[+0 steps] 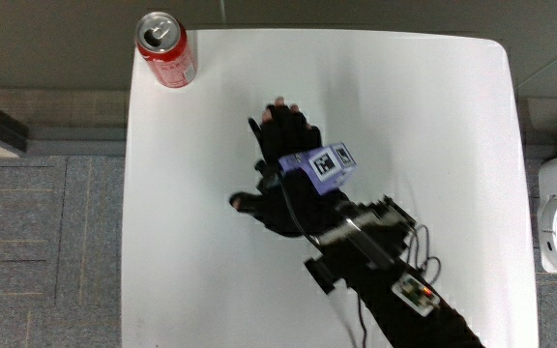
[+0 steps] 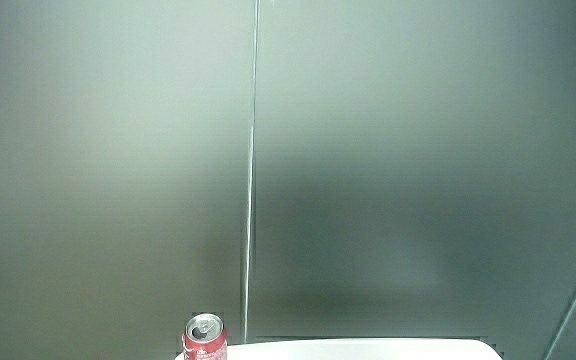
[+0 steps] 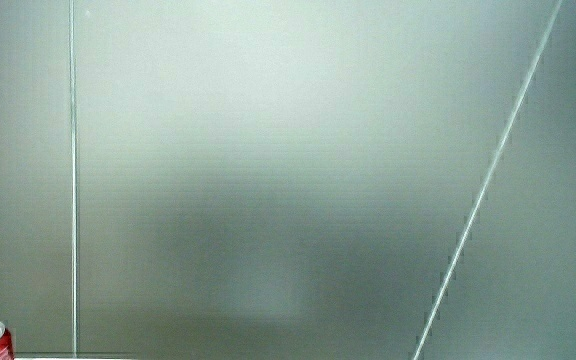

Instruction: Pick coca cola

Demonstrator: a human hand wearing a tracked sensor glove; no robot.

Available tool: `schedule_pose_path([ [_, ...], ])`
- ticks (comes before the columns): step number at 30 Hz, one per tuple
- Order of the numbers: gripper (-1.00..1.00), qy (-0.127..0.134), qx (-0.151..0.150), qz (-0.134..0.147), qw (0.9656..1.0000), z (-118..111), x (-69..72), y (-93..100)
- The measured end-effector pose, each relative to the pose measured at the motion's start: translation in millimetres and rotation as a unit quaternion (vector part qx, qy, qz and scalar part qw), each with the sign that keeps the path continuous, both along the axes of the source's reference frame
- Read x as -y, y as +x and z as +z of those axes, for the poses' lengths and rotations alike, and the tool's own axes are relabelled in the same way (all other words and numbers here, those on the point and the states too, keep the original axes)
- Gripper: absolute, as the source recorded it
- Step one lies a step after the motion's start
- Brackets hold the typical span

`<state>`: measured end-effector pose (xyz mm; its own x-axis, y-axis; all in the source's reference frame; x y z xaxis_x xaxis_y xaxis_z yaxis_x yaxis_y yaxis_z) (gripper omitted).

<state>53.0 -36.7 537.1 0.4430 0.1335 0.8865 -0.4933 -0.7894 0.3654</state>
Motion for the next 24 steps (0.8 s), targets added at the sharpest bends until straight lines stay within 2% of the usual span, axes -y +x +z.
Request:
schedule_pose_path([
  [10,0.00,0.021,0.016,0.025,0.9993,-11.1,33.9,-21.6],
  [13,0.00,0.022,0.006,0.025,0.9994,-11.8,42.8,-27.0],
  [14,0.00,0.023,0.035,0.035,0.9985,-14.2,44.9,-29.5],
  [15,0.00,0.038,0.069,0.038,0.9962,-12.5,48.0,-32.7],
  [16,0.00,0.040,0.073,0.041,0.9957,-15.0,49.9,-34.8],
  [17,0.00,0.030,0.060,0.040,0.9969,-18.1,51.4,-36.3],
  [19,0.00,0.045,0.069,0.044,0.9956,-17.2,56.4,-39.3],
  [20,0.00,0.035,0.088,0.047,0.9944,-18.9,57.6,-41.6],
  [21,0.00,0.047,0.086,0.043,0.9942,-14.1,60.7,-43.5],
  [22,0.00,0.064,0.100,0.042,0.9921,-16.8,62.0,-45.4],
  [24,0.00,0.088,0.100,0.034,0.9905,-14.3,64.1,-47.8],
])
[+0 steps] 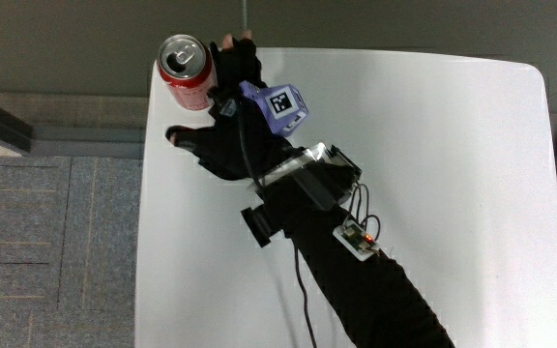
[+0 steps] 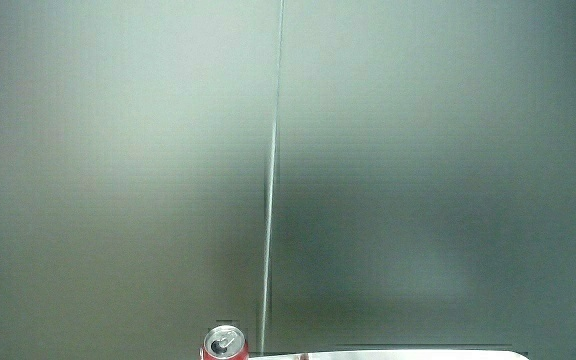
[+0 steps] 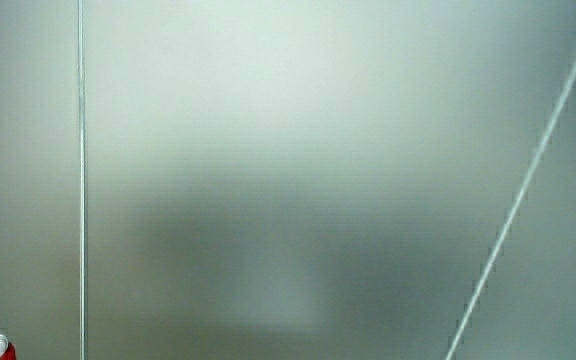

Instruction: Pick coca cola

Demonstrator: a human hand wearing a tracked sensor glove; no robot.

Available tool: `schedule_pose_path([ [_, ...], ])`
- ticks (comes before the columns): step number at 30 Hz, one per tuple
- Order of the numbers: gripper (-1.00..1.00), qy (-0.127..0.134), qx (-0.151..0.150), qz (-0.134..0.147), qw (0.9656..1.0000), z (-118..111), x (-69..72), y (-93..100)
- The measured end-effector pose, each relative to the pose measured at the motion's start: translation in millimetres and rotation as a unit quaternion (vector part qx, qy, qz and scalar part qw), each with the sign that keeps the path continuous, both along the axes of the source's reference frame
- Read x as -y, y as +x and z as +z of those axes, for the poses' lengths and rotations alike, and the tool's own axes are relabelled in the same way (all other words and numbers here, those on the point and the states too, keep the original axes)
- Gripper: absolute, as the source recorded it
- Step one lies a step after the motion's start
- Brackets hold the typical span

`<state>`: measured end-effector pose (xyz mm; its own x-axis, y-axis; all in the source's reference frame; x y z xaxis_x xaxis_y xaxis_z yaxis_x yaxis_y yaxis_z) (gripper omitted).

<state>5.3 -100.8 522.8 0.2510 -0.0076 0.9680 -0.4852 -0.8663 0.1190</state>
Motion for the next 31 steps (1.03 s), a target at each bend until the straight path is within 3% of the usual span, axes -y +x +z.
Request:
schedule_pose_path([
  [2,0.00,-0.007,-0.003,0.006,1.0000,-1.8,-2.6,-0.1],
  [4,0.00,-0.004,0.025,0.020,0.9995,-1.7,-4.7,0.7],
  [5,0.06,0.010,0.024,0.022,0.9994,3.9,-2.9,1.9],
  [6,0.12,-0.024,0.020,0.033,0.9990,-7.2,-6.7,4.0],
  [7,0.18,-0.012,0.017,0.057,0.9981,-5.9,-8.2,6.0],
  [8,0.24,0.018,0.018,0.071,0.9972,-5.4,-7.4,7.4],
  [9,0.29,0.016,0.013,0.077,0.9968,-8.9,-8.3,8.5],
  [10,0.35,0.031,0.006,0.088,0.9956,-8.7,-8.8,9.5],
  [11,0.41,0.009,0.002,0.096,0.9954,-9.5,-11.1,10.4],
  [12,0.47,0.028,0.010,0.108,0.9937,-7.5,-11.6,11.3],
  [14,0.59,0.030,0.003,0.114,0.9931,-9.0,-12.2,12.8],
  [15,0.65,0.020,0.013,0.116,0.9930,-10.8,-12.5,12.6],
  [16,0.71,0.028,0.000,0.115,0.9930,-10.8,-12.0,13.3],
  [18,0.82,0.033,0.021,0.119,0.9921,-11.3,-12.0,13.6],
  [19,0.88,0.017,0.017,0.121,0.9924,-12.3,-13.4,14.1],
  [20,0.94,0.027,-0.002,0.122,0.9922,-9.3,-14.2,15.6],
  [21,1.00,0.028,0.020,0.123,0.9919,-9.2,-15.4,15.8],
  [22,1.00,0.037,0.011,0.123,0.9917,-8.1,-15.3,16.9],
  [23,1.00,0.013,0.011,0.124,0.9921,-10.6,-16.9,17.6],
  [26,1.00,0.036,0.047,0.126,0.9903,-9.7,-15.4,20.2],
  [27,1.00,0.039,0.047,0.127,0.9900,-10.4,-15.9,22.1],
  [30,1.00,0.022,0.092,0.129,0.9871,-17.3,-20.6,27.5],
  [31,1.00,-0.003,0.103,0.132,0.9859,-22.8,-24.1,30.3],
])
